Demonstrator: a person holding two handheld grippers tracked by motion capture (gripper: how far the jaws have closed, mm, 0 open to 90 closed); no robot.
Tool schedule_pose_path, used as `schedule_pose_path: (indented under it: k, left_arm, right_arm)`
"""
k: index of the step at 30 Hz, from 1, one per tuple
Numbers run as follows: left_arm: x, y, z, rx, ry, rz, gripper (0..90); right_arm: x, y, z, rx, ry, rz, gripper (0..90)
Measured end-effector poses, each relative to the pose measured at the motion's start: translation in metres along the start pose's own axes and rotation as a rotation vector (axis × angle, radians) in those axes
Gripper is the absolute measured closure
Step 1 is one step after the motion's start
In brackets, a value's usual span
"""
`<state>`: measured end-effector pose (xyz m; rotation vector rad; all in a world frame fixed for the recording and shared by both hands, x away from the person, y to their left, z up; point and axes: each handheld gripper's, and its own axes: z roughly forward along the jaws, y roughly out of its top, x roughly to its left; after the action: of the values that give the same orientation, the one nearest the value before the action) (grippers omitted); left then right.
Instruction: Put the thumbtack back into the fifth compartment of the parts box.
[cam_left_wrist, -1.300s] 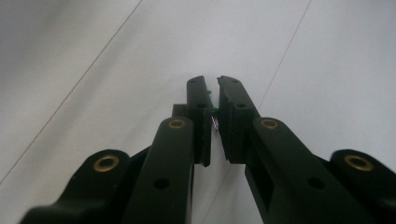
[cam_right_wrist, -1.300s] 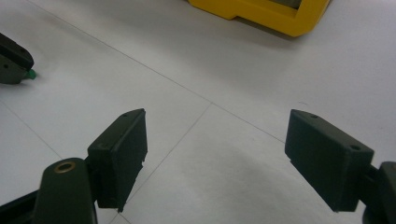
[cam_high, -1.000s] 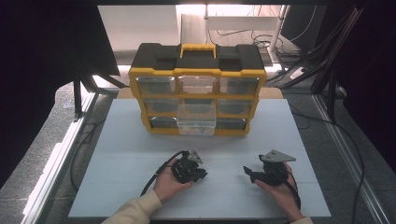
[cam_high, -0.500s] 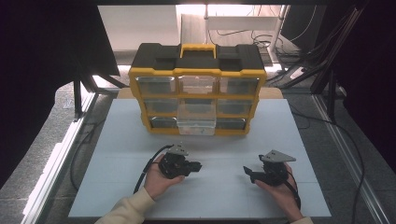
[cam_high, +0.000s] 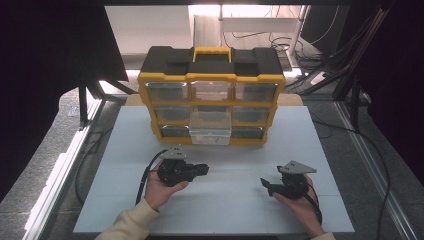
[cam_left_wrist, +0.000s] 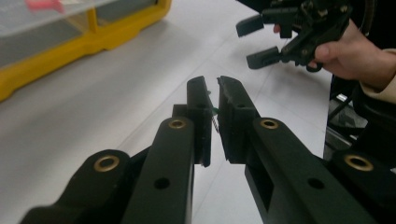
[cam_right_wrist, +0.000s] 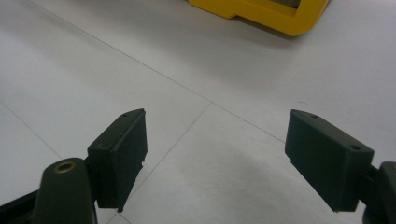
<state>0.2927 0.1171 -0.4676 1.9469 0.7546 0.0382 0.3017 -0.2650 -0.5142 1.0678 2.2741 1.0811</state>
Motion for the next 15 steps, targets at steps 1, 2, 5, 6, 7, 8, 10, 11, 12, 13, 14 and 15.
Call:
schedule_pose_path:
  k: [1,2,5,6,7,8,10,11,12,13,14,15]
  left_arm:
    - [0.0,0.001,-0.002,-0.008,0.004,-0.001,83.0]
    - [0.001,0.002,-0.003,-0.016,0.005,-0.002,83.0]
    - [0.001,0.005,-0.008,-0.042,0.002,-0.009,83.0]
    - [0.0,0.007,-0.01,-0.05,0.005,-0.007,83.1]
    - [0.0,0.008,-0.012,-0.06,0.009,-0.005,83.1]
    - [-0.001,0.01,-0.015,-0.069,0.012,-0.003,83.0]
    - [-0.001,0.014,-0.02,-0.095,0.019,0.001,83.0]
    - [-0.001,0.015,-0.021,-0.099,0.021,0.003,83.0]
    - [-0.002,0.017,-0.023,-0.112,0.026,0.004,83.0]
    - [-0.002,0.019,-0.026,-0.124,0.032,0.01,83.1]
    - [-0.002,0.02,-0.027,-0.127,0.039,0.017,83.0]
    - [-0.003,0.022,-0.029,-0.135,0.048,0.024,83.0]
  right_arm:
    - [0.0,0.0,0.0,0.0,0.001,0.0,21.6]
    - [0.0,0.0,0.0,0.0,0.001,0.0,21.6]
    - [0.0,0.0,0.0,0.002,0.001,-0.001,21.6]
    - [0.0,0.0,0.0,0.001,0.0,-0.001,21.6]
    - [0.0,0.0,0.001,0.001,0.0,-0.002,21.5]
    - [0.0,0.0,0.0,0.001,0.0,-0.001,21.6]
    - [0.0,0.0,0.0,0.0,0.001,-0.002,21.6]
    - [0.0,0.0,0.0,-0.002,0.003,-0.002,21.6]
    - [0.0,0.0,0.0,-0.003,0.005,-0.002,21.6]
    - [0.001,0.0,0.0,-0.004,0.007,-0.004,21.6]
    - [0.001,0.001,-0.001,-0.008,0.011,-0.003,21.6]
    - [0.001,0.001,-0.001,-0.009,0.012,-0.005,21.6]
